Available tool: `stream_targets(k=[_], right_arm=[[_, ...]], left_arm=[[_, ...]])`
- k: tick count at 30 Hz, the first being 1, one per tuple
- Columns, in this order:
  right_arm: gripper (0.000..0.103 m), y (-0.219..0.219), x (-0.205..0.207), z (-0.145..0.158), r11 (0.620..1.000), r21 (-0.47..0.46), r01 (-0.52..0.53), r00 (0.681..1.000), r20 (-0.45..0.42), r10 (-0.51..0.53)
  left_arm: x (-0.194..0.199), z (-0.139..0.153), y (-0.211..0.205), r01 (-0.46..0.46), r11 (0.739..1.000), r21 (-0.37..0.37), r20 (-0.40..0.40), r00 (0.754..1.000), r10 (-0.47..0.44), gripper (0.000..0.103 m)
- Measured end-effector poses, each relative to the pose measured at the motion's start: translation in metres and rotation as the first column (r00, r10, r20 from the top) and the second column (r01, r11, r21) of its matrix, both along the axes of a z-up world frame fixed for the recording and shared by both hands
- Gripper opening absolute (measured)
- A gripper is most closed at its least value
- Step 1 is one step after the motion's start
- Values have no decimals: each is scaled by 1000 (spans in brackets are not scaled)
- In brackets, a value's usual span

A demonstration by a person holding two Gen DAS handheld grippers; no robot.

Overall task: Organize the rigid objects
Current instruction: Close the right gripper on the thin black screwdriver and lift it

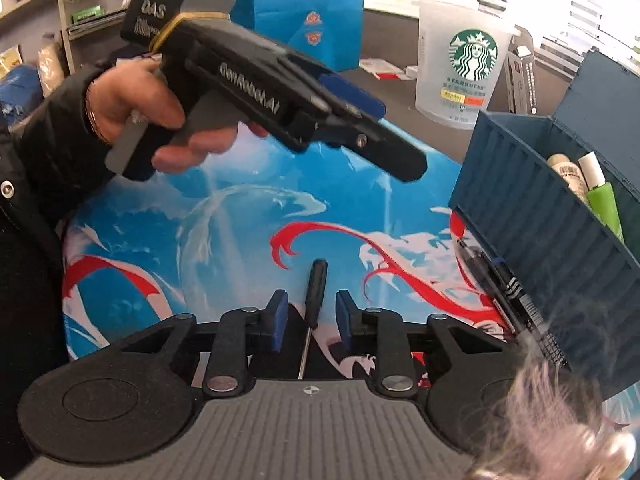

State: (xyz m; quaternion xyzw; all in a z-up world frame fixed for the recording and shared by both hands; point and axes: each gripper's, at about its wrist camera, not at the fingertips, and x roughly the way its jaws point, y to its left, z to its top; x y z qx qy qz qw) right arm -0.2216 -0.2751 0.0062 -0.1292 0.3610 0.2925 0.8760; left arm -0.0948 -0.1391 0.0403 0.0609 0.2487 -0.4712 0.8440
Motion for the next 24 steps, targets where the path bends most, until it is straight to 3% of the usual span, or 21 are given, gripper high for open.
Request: stream_targets(k=[5,13,24], right_arm=[[9,2,-5,-5,1000,-8,-4,1000,26,5],[8,-2,-11,-3,1000,-4,-5,999,54,5],[8,-28,-14,29,998,-41,52,991,126,-46]], left_arm=[[0,-1,-1,-3,1000,4,-3,1000,3,103],[1,-3,-1,-6,1000,11,-6,1000,6,103],[0,-4,-3,-3,1000,18,-10,1000,3,103]])
